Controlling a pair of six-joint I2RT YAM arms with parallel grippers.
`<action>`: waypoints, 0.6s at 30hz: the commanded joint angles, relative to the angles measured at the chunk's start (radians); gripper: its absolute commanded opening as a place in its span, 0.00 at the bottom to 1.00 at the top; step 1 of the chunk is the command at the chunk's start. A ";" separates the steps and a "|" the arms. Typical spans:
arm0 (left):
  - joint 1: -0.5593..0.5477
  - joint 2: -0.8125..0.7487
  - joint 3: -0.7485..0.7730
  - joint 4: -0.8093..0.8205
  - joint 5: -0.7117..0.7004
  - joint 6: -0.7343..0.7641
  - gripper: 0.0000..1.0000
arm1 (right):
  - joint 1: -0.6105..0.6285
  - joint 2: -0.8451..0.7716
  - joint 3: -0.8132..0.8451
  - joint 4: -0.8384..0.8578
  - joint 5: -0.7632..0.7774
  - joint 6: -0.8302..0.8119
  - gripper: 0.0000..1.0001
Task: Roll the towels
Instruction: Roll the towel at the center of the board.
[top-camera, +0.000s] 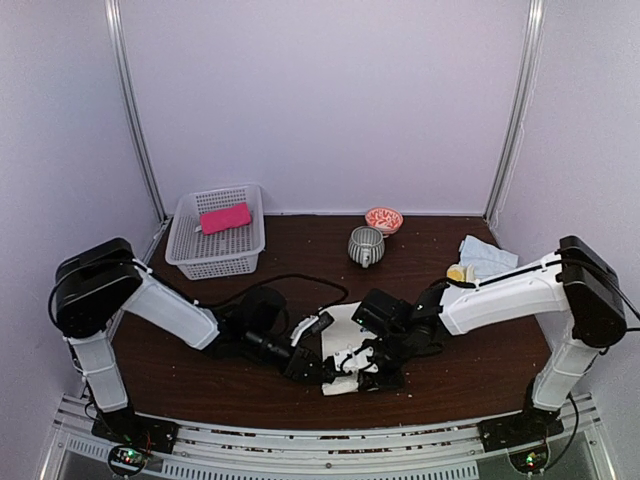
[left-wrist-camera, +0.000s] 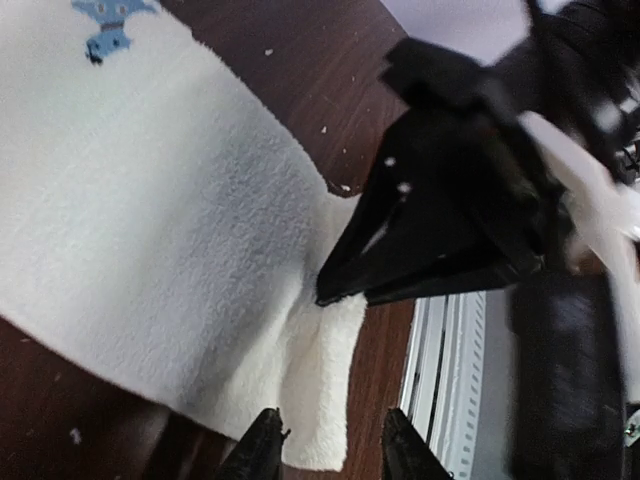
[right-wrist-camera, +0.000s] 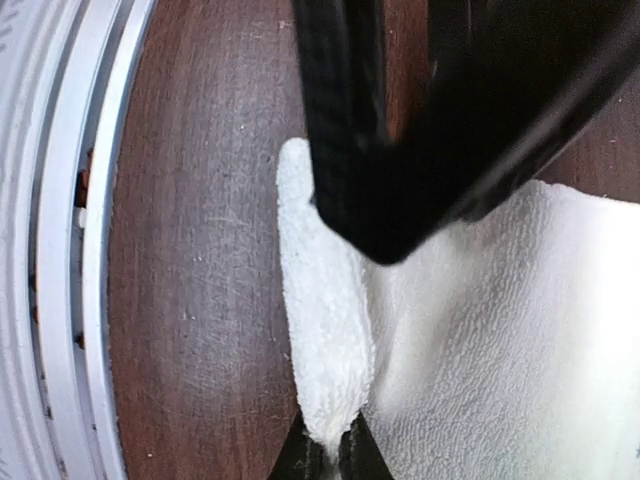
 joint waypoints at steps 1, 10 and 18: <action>0.010 -0.202 -0.104 0.000 -0.228 0.127 0.35 | -0.095 0.104 0.117 -0.228 -0.274 0.062 0.00; -0.115 -0.560 -0.207 -0.116 -0.592 0.478 0.42 | -0.279 0.423 0.296 -0.454 -0.515 0.049 0.00; -0.348 -0.360 0.051 -0.392 -0.794 0.849 0.42 | -0.315 0.566 0.360 -0.559 -0.580 -0.001 0.01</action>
